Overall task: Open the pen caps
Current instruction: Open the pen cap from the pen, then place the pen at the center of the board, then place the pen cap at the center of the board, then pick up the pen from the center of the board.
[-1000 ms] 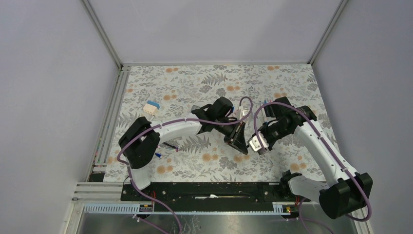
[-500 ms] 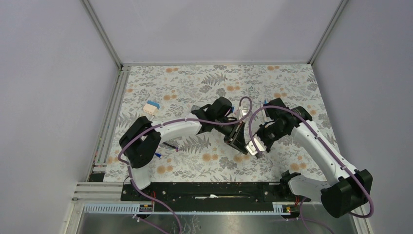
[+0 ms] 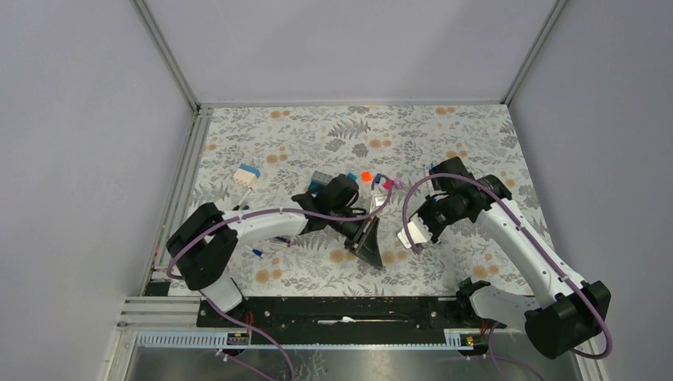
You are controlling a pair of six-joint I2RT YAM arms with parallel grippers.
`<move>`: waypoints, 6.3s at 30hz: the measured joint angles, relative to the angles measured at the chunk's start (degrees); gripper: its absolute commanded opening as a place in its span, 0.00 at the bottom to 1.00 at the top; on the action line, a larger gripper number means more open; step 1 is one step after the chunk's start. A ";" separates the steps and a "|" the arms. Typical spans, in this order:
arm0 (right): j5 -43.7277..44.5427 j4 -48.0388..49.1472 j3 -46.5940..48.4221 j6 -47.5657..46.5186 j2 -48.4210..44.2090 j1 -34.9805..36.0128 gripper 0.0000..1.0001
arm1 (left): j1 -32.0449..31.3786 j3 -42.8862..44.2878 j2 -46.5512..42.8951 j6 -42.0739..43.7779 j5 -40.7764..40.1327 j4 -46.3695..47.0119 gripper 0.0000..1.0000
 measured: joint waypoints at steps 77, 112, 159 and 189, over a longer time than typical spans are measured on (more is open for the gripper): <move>-1.25 41.31 -17.07 73.85 21.90 -32.39 0.27 | 0.00 -30.14 -41.86 2.67 -53.59 12.98 0.00; -12.46 34.62 -17.38 78.51 -1.86 -38.86 0.69 | 0.04 11.54 4.17 4.81 -65.99 -18.45 0.00; -19.85 34.45 -19.63 75.91 -6.54 -38.88 1.00 | 6.86 -4.31 -33.38 6.67 -66.84 -18.34 0.99; -22.62 39.52 -22.75 80.70 -10.32 -38.88 1.00 | 20.63 -20.06 -33.11 -33.73 -78.84 -38.34 0.53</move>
